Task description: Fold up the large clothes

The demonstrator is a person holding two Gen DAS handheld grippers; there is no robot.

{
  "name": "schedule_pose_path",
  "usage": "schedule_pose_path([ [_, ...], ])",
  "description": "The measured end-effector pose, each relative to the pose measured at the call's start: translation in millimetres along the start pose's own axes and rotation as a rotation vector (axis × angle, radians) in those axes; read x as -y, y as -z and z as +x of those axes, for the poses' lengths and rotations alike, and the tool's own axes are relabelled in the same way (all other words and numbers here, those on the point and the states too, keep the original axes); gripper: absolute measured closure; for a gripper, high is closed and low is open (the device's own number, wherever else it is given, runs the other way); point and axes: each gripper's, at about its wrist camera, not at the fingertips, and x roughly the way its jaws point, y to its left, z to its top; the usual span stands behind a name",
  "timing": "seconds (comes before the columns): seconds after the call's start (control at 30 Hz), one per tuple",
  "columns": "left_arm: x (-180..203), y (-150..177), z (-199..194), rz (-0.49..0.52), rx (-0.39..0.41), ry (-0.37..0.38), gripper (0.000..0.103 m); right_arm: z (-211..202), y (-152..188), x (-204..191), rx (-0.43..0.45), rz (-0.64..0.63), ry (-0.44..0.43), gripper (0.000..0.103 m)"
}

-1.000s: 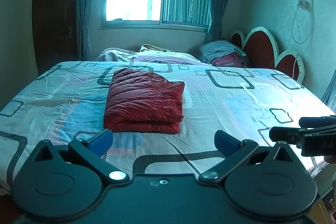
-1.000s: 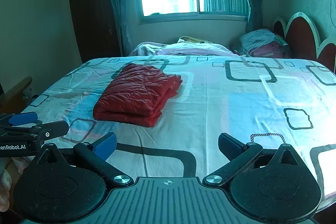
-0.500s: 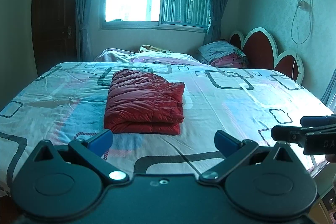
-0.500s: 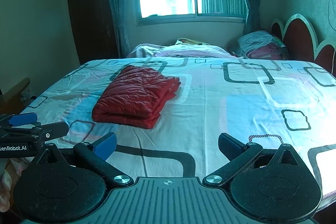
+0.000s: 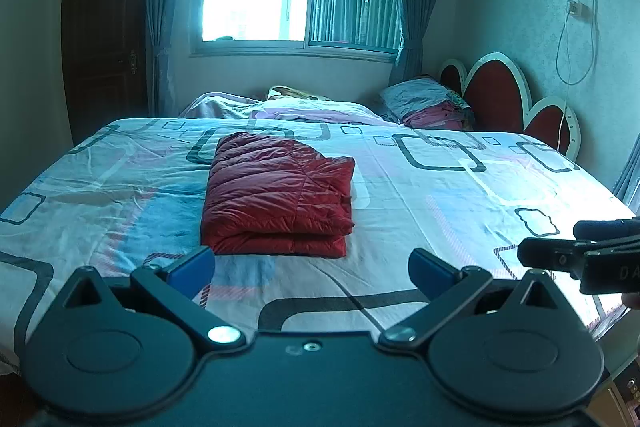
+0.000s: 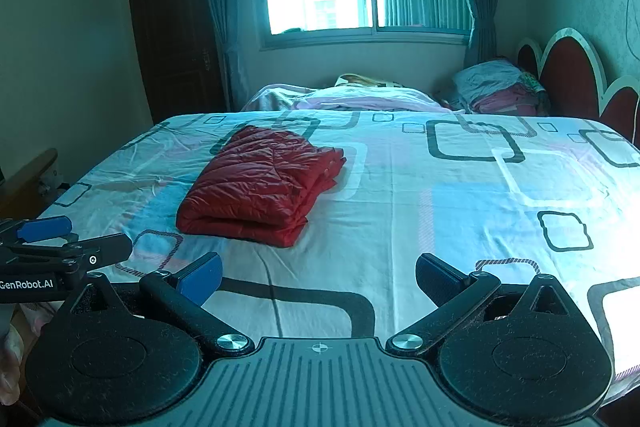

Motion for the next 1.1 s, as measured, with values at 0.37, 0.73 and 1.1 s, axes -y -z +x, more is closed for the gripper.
schedule_pose_path([
  [0.37,-0.9,0.0,0.4,0.004,0.005,0.0,0.0,-2.0,-1.4,3.7,0.003,0.0,-0.003,0.001],
  [0.73,-2.3,0.2,-0.2,0.008,0.015,-0.003,0.0,-1.9,-2.3,5.5,0.002,-0.004,-0.005,0.001],
  [1.1,-2.4,-0.5,-1.4,0.017,0.021,0.002,0.0,-2.0,-2.1,5.9,0.003,-0.004,-0.006,0.001],
])
